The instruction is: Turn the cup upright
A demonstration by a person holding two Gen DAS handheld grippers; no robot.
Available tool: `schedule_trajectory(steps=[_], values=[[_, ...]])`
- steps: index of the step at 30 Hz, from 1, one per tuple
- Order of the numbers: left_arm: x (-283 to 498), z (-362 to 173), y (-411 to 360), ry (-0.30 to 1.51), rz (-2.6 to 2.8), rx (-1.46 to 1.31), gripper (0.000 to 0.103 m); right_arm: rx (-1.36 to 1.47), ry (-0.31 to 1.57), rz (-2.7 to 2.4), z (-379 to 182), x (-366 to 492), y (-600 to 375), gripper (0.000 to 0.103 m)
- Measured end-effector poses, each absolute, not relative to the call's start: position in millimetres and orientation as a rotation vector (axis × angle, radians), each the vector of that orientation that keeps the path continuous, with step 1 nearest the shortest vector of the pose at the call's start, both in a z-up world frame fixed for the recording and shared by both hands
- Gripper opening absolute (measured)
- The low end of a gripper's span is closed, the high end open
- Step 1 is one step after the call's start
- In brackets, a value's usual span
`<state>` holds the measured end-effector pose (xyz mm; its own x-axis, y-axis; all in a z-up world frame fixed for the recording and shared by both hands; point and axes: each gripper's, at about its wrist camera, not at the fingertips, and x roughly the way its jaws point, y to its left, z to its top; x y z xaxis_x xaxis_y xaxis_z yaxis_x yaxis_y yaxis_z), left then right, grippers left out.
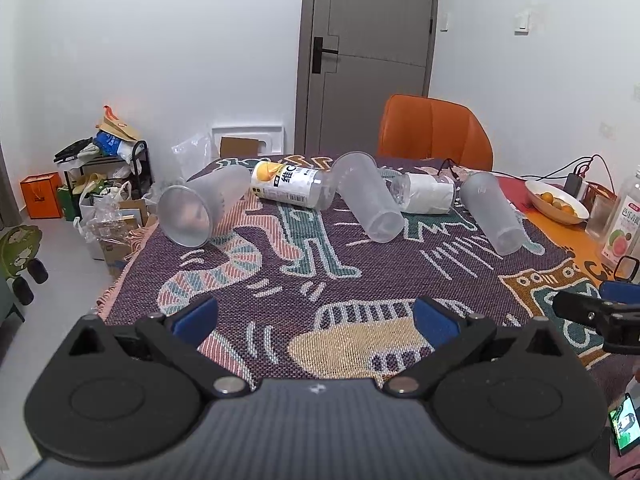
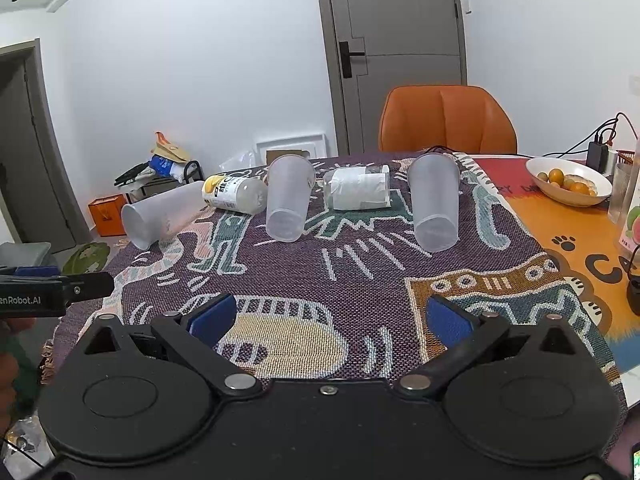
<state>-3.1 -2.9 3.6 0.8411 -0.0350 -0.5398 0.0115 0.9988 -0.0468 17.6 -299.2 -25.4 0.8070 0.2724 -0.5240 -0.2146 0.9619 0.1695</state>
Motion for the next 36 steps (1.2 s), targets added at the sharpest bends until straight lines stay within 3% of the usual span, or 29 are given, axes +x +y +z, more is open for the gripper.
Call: schedule_trajectory(steps=[36], values=[[16.5, 5.9, 3.8, 0.497, -0.037, -0.093, 0.101, 0.056, 0.548, 0.328, -22.8, 46.2, -300.9, 0.103]])
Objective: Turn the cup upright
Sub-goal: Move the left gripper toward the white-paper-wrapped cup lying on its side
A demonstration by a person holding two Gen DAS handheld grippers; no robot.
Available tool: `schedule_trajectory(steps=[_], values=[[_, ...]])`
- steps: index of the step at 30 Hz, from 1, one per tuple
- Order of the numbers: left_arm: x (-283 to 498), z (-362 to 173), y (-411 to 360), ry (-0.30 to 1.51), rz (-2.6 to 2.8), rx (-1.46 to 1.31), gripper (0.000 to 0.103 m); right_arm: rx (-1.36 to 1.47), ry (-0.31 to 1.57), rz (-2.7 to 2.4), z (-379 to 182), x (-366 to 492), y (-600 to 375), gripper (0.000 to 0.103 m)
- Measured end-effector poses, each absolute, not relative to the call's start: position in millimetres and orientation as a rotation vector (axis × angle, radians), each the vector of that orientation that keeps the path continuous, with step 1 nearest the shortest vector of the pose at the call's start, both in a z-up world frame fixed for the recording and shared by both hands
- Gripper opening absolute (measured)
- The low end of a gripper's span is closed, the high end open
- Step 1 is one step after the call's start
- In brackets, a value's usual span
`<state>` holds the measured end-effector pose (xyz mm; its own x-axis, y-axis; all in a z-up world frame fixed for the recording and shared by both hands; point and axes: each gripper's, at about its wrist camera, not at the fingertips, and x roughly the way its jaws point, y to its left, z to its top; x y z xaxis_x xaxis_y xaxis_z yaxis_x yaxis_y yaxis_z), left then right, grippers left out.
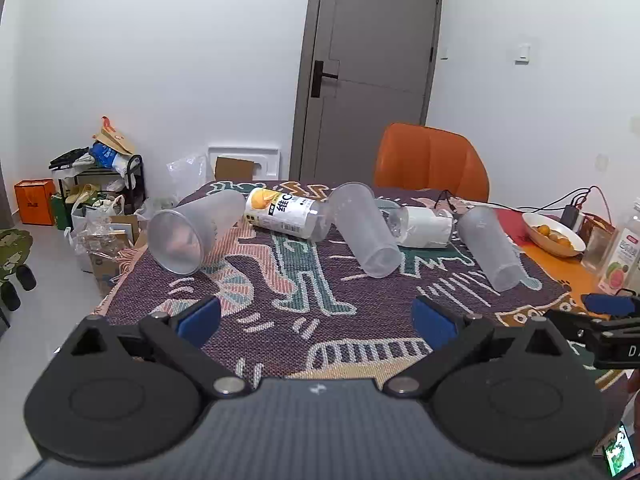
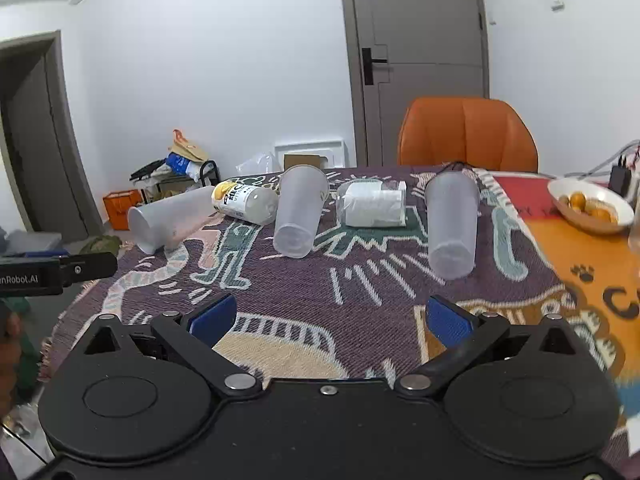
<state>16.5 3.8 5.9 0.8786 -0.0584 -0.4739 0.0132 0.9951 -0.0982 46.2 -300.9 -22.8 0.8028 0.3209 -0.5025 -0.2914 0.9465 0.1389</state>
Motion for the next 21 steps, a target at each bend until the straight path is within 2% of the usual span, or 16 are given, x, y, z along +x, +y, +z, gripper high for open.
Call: schedule_trajectory(steps=[7, 21], values=[[41.1, 3.2, 7.1, 0.509, -0.039, -0.115, 0.101, 0.007, 0.541, 0.319, -23.7, 73.2, -303.5, 0.103], [114.3, 4.1, -19.4, 0.539, -0.104, -0.038, 0.101, 0.18, 0.58, 0.232, -42.8, 122.2, -332.4, 0.103]])
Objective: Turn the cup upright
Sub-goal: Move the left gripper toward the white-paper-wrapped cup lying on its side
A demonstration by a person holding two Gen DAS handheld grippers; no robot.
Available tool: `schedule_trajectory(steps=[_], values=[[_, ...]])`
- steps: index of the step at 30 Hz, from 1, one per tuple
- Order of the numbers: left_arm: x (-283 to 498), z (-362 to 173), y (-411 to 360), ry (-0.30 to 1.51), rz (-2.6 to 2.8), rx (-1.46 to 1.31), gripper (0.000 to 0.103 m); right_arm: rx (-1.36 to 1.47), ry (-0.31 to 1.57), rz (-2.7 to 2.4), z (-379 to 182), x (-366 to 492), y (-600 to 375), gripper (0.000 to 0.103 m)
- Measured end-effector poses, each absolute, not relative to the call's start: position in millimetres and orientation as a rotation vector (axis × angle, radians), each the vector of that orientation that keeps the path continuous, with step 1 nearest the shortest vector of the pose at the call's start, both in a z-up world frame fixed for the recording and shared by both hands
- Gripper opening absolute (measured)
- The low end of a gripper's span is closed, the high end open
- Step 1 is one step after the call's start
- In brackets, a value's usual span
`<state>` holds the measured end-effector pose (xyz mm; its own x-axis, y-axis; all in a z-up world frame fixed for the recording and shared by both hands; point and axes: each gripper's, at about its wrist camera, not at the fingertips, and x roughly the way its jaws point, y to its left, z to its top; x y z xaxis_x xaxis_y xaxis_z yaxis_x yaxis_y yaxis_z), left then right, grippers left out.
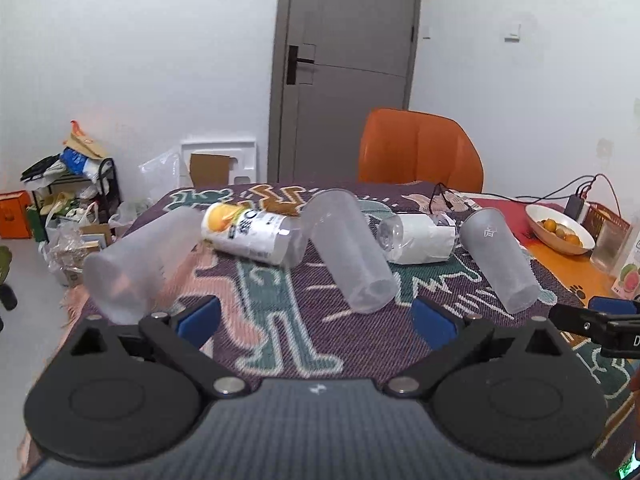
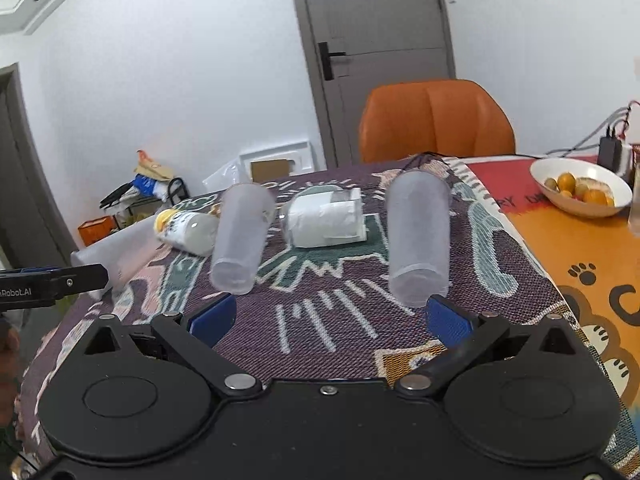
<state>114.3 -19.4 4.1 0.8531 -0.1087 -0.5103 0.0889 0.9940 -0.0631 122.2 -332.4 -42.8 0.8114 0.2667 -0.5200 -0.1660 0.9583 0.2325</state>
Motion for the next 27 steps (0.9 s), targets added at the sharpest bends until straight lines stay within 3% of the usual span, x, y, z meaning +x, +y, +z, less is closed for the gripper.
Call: schedule_trajectory(steps=[27], values=[[238.4, 17.9, -84.6, 0.586, -0.222, 0.181, 0.102, 0.368, 0.624, 0.174, -64.9, 199.0, -367.3, 0.103]])
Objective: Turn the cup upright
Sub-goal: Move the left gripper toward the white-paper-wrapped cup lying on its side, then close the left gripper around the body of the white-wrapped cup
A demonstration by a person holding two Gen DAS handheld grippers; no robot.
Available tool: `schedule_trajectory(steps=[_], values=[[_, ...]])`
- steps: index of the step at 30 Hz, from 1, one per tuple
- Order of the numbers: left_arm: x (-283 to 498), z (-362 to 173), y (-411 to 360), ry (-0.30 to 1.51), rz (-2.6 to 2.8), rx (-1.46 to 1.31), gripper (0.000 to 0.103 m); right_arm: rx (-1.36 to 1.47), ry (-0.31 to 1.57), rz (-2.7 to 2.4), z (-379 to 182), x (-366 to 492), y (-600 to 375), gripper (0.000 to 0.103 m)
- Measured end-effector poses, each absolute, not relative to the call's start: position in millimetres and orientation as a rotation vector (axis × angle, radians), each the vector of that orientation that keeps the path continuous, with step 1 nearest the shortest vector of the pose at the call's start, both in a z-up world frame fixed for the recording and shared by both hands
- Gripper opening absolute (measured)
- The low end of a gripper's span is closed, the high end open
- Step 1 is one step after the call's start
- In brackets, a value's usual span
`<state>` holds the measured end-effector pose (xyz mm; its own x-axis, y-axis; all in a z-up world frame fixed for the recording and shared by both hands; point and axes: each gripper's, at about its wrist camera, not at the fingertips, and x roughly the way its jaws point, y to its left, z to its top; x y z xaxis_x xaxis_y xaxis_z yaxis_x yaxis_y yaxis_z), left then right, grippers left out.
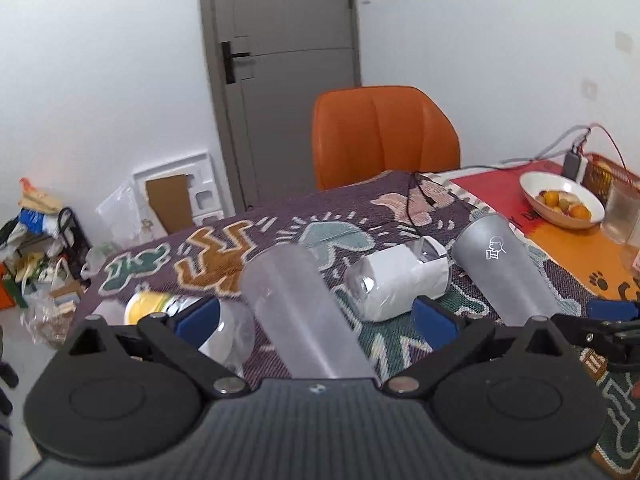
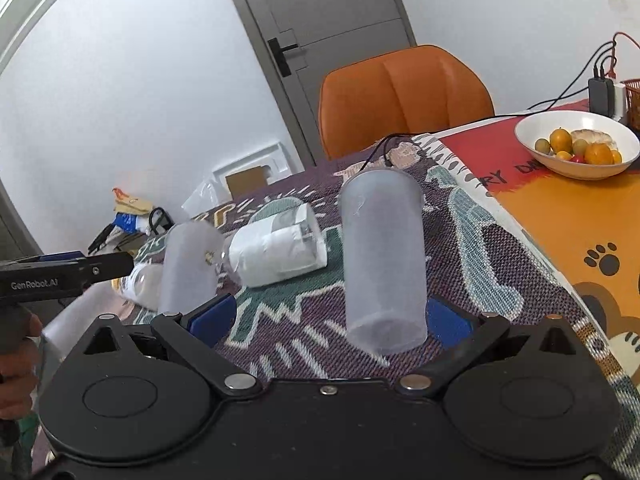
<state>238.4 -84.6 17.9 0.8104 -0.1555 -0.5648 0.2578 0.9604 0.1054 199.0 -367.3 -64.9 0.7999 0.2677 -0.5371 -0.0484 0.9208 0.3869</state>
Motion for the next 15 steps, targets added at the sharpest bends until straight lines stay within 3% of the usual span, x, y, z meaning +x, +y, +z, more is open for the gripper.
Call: schedule_trajectory(steps=[15], values=[[303.0, 0.7, -134.2, 0.611, -0.39, 0.39, 0.101, 0.42, 0.636, 0.139, -79.2, 224.5, -385.5, 0.103]])
